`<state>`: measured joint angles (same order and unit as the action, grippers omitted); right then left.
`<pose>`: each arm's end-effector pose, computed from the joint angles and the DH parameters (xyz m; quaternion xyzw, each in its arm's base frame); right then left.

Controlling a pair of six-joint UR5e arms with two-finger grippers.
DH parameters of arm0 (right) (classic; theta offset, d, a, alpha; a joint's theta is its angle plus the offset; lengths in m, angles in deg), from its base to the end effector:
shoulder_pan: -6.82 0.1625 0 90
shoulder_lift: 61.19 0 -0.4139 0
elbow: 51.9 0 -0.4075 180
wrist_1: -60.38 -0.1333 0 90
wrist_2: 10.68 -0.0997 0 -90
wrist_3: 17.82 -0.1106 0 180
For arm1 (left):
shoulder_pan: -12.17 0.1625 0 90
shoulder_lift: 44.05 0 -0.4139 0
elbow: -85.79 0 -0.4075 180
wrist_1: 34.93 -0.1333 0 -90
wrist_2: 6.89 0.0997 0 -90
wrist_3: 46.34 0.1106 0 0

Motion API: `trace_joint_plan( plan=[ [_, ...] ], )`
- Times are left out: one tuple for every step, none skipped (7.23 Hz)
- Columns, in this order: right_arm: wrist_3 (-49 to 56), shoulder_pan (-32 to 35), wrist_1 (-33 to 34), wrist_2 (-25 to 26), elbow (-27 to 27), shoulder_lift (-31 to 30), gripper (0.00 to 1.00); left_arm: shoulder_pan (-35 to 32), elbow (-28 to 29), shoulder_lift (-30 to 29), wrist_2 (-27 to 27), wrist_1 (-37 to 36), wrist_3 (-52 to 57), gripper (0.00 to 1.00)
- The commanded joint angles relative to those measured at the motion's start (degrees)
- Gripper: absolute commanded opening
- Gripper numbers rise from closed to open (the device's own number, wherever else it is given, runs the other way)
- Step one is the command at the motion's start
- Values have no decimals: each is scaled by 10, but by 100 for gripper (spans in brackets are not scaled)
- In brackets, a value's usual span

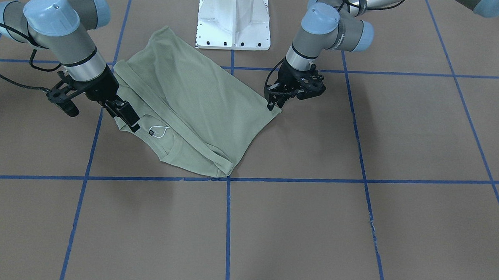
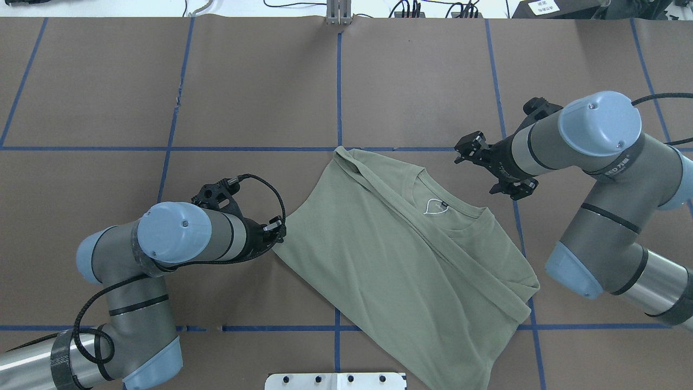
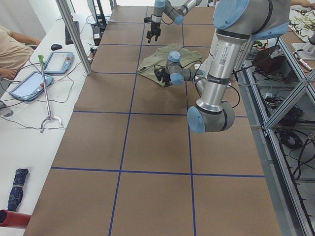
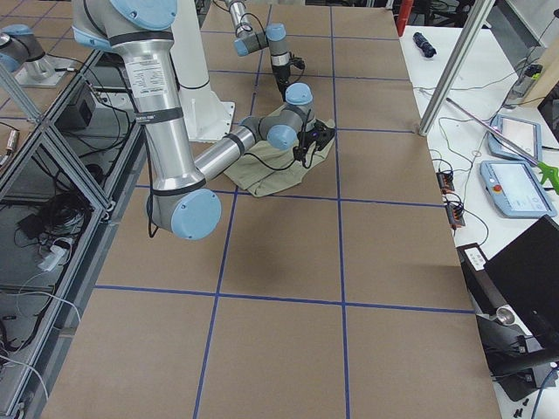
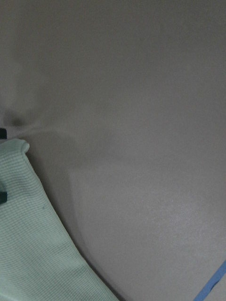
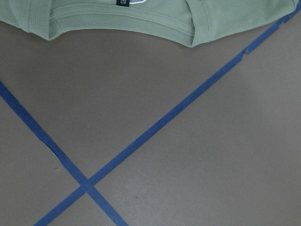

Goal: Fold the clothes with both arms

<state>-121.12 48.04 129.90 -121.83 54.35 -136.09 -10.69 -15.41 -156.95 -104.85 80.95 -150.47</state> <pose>-0.3887 -0.4647 0.3355 -0.0566 -0.4567 0.3337 0.8227 0.5469 -0.3586 0.2838 -0.0220 0.5018 -0.2412 0.8304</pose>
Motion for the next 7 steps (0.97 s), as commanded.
trace_joint_plan(
  plan=[
    [-1,0,0,0,-5,5,100,-7,0,0,23,0,29,0],
    [-1,0,0,0,-5,5,100,-22,0,0,32,0,72,0],
    [-1,0,0,0,-5,5,100,-65,9,0,31,2,118,0],
    [-1,0,0,0,-5,5,100,-119,31,-8,29,4,185,0],
    [-5,-1,0,0,-5,10,100,-170,69,-42,26,3,211,0],
    [-8,0,0,0,-4,12,100,-207,141,-104,26,15,208,0],
    [-8,-1,0,0,-5,17,100,-234,228,-164,26,68,203,0]
  ],
)
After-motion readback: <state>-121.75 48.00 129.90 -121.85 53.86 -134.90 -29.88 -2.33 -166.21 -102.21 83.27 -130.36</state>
